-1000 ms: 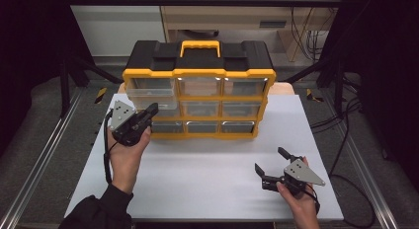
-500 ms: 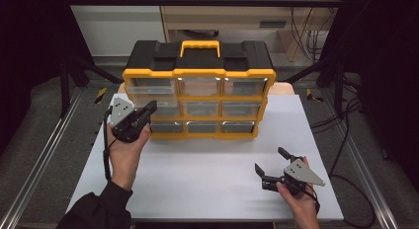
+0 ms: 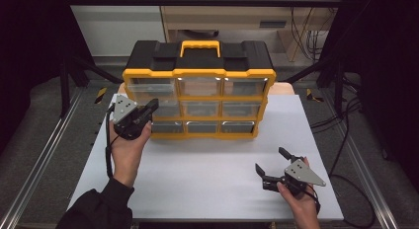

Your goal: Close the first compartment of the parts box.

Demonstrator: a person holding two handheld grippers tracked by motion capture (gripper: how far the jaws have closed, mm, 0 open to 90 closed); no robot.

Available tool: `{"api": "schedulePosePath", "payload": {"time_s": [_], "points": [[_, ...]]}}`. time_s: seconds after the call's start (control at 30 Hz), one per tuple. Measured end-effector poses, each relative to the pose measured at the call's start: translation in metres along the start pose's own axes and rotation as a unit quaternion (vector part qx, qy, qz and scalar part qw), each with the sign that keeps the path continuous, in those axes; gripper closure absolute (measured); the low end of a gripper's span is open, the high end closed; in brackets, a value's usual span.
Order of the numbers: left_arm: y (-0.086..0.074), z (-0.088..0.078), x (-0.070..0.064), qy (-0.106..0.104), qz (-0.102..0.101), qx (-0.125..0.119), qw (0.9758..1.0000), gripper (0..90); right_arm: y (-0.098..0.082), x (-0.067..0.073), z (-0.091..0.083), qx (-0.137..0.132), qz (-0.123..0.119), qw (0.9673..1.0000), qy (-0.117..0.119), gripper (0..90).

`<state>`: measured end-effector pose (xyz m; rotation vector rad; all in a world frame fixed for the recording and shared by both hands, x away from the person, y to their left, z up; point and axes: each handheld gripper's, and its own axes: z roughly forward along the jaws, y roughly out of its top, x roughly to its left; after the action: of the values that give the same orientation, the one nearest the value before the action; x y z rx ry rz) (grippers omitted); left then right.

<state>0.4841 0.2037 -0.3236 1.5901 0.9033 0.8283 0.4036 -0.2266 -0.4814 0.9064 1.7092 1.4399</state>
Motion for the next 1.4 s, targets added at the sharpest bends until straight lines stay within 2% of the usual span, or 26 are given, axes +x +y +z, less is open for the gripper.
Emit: {"api": "schedulePosePath", "payload": {"time_s": [0.43, 0.67, 1.2, 1.4], "points": [[0.005, 0.005, -0.004, -0.001, 0.007, 0.003, 1.0, 89.0, 0.0, -0.001, 0.0, -0.002, 0.004, 1.0, 0.0, 4.4], [0.005, 0.007, -0.005, 0.001, 0.003, 0.005, 1.0, 89.0, 0.0, -0.001, 0.0, -0.003, 0.007, 1.0, 0.001, 4.3], [0.009, 0.012, -0.008, 0.006, 0.013, 0.004, 0.9999, 89.0, 0.0, 0.002, 0.002, -0.001, -0.001, 1.0, 0.008, 4.3], [0.009, 0.014, -0.007, 0.004, 0.007, 0.002, 1.0, 89.0, 0.0, 0.002, 0.002, -0.001, 0.0, 1.0, 0.005, 4.3]]}}
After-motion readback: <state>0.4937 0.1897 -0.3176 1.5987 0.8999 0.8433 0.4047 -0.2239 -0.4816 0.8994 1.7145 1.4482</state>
